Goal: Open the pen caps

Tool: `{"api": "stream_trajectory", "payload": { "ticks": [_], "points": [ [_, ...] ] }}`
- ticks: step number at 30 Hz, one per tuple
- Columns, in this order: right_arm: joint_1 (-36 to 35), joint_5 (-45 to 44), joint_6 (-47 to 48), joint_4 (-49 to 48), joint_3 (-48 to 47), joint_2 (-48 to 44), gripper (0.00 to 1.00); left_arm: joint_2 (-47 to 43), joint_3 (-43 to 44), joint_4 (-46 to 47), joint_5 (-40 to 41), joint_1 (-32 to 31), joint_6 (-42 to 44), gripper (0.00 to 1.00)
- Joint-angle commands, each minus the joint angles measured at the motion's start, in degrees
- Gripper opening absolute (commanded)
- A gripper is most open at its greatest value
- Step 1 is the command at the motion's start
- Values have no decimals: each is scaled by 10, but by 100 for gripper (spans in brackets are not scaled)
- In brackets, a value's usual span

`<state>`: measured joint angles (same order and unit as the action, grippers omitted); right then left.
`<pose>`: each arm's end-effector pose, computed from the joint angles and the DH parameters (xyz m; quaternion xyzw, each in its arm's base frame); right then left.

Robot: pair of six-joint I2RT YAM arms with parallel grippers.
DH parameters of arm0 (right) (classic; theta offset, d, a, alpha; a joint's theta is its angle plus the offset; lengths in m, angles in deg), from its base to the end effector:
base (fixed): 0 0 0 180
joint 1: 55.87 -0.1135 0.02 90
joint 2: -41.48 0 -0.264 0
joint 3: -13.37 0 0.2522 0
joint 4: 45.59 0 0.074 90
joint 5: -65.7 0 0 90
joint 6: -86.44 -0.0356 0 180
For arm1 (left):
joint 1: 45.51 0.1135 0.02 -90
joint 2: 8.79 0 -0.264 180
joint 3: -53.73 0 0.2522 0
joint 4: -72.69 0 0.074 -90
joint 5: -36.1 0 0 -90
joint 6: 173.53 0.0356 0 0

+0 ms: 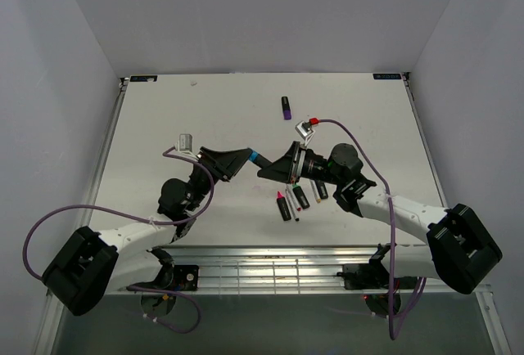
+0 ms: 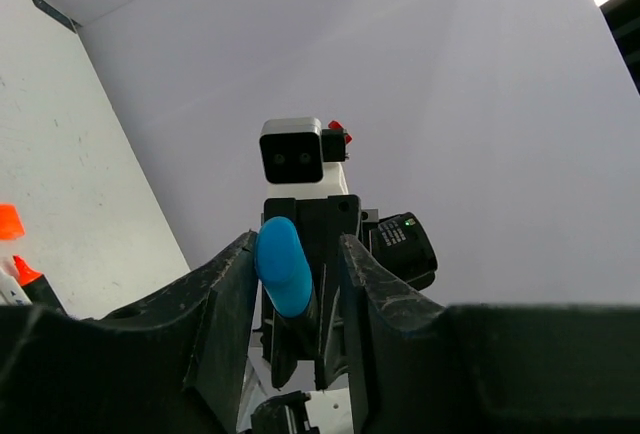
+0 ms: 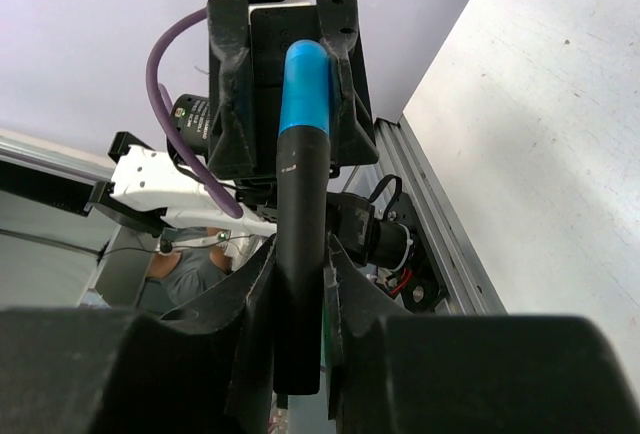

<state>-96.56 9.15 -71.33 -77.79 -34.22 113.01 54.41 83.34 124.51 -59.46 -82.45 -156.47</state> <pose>0.1915 0.1906 0.2765 -0.0649 0.6602 0.6977 0.2705 0.1698 -0.1320 0.2438 -0.1435 0.5690 -0.6787 0.4416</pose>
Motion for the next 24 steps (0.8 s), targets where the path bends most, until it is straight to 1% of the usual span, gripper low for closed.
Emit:
{"api": "stream_trajectory", "payload": {
  "ticks": [1, 2, 7, 9, 10, 11, 12, 13, 14, 16, 17, 19, 20, 24],
  "points": [
    [-4, 24, 6, -23, -9, 10, 8, 12, 27, 36, -23, -3, -6, 46],
    [-4, 26, 6, -22, -10, 12, 8, 17, 27, 49, -27, -3, -10, 39],
    [-4, 33, 25, 2, -13, 10, 8, 31, 14, 68, -35, -3, -27, 27],
    [-4, 43, 34, 5, -15, 12, 9, 31, 6, 78, -37, -3, -32, 18],
    [-4, 49, 39, 9, -16, 12, 11, 32, 3, 82, -38, -3, -33, 14],
    [-4, 50, 44, 17, -17, 8, 18, 28, 1, 86, -40, -3, -32, 9],
    [1, 54, 63, 27, -18, 4, 22, 25, -1, 83, -46, -2, -33, 0],
    [4, 56, 77, 63, -20, -4, 27, 21, -1, 78, -53, 1, -31, 0],
    [9, 57, 94, 89, -33, -9, 35, 11, 0, 56, -62, 4, -30, 0],
    [19, 56, 152, 142, -49, -23, 40, 1, 4, 31, -91, 11, -16, 0],
    [23, 54, 170, 198, -59, -26, 43, -4, 6, 8, -99, 12, -11, 0],
    [29, 58, 212, 239, -90, -27, 46, -14, 5, -3, -118, 14, -6, 0],
    [31, 64, 218, 257, -97, -23, 46, -14, 3, -1, -123, 14, -6, 0],
    [36, 92, 225, 259, -114, -11, 46, 6, 1, 25, -151, 15, -18, 0]
  ]
}}
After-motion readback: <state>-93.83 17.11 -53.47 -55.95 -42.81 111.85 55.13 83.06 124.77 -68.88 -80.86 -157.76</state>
